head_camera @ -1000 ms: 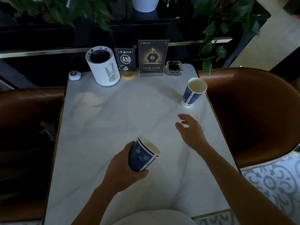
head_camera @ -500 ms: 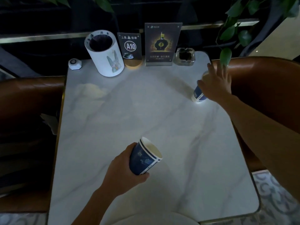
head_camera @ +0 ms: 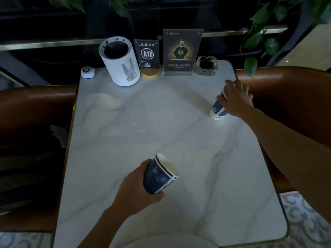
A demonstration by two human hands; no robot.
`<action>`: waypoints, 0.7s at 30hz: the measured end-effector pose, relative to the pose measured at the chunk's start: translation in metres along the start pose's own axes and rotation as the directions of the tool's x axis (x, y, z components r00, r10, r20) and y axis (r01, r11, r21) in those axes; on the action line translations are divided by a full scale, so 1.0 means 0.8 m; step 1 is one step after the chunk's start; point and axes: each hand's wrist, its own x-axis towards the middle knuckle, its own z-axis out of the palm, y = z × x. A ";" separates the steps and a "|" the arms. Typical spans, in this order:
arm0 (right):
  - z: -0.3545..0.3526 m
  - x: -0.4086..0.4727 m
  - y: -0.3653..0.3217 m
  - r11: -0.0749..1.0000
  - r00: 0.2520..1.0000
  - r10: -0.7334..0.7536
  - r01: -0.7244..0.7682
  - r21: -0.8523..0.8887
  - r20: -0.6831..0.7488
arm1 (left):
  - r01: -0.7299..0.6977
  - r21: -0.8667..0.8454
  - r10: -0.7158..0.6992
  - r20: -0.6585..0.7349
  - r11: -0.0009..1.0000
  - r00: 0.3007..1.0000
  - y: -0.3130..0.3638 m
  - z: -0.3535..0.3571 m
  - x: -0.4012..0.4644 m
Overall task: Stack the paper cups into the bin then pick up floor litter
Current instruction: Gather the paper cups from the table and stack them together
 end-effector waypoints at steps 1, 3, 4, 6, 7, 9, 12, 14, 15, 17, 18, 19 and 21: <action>-0.004 -0.007 -0.003 1.000 1.000 -0.002 0.002 0.025 -0.007 | 0.001 -0.001 -0.001 -0.002 1.000 1.000 0.000 -0.001 -0.005; -0.012 -0.029 -0.012 0.997 0.999 -0.019 0.022 0.073 -0.045 | -0.003 -0.014 0.002 -0.018 1.000 1.000 -0.001 -0.002 -0.017; -0.017 -0.041 -0.018 0.994 0.998 -0.025 0.031 0.102 -0.059 | -0.003 -0.023 0.003 -0.026 1.000 1.000 -0.002 -0.002 -0.023; -0.026 -0.068 -0.030 0.984 0.996 -0.023 0.037 0.174 -0.081 | 0.003 -0.040 -0.004 -0.032 0.999 0.999 -0.004 -0.001 -0.036; -0.031 -0.082 -0.036 0.975 0.996 -0.019 0.039 0.217 -0.092 | 0.005 -0.045 -0.007 -0.036 0.999 0.999 -0.005 -0.001 -0.043; -0.042 -0.110 -0.045 0.949 0.993 -0.018 0.053 0.311 -0.114 | 0.006 -0.048 -0.009 -0.049 0.999 0.999 -0.006 0.000 -0.056; -0.056 -0.151 -0.055 0.911 0.990 -0.036 0.090 0.403 -0.138 | 0.001 -0.055 -0.004 -0.059 0.998 0.998 -0.006 0.000 -0.072; -0.061 -0.176 -0.062 0.894 0.986 -0.054 0.117 0.433 -0.155 | 0.006 -0.064 -0.010 -0.057 0.998 0.998 -0.006 -0.001 -0.082; -0.062 -0.188 -0.066 0.884 0.985 -0.062 0.130 0.448 -0.163 | 0.012 -0.068 -0.016 -0.054 0.998 0.998 -0.006 -0.001 -0.085; -0.061 -0.210 -0.074 0.851 0.984 -0.067 0.142 0.506 -0.164 | 0.023 -0.074 -0.027 -0.049 0.997 0.998 -0.006 -0.001 -0.093; -0.060 -0.220 -0.077 0.831 0.985 -0.069 0.145 0.537 -0.158 | 0.023 -0.076 -0.027 -0.048 0.997 0.998 -0.006 -0.001 -0.096; -0.059 -0.230 -0.080 0.815 0.985 -0.074 0.149 0.559 -0.154 | 0.021 -0.077 -0.025 -0.050 0.997 0.998 -0.006 -0.001 -0.099; -0.057 -0.249 -0.086 0.790 0.986 -0.081 0.154 0.593 -0.148 | 0.016 -0.080 -0.020 -0.056 0.997 0.998 -0.006 0.000 -0.104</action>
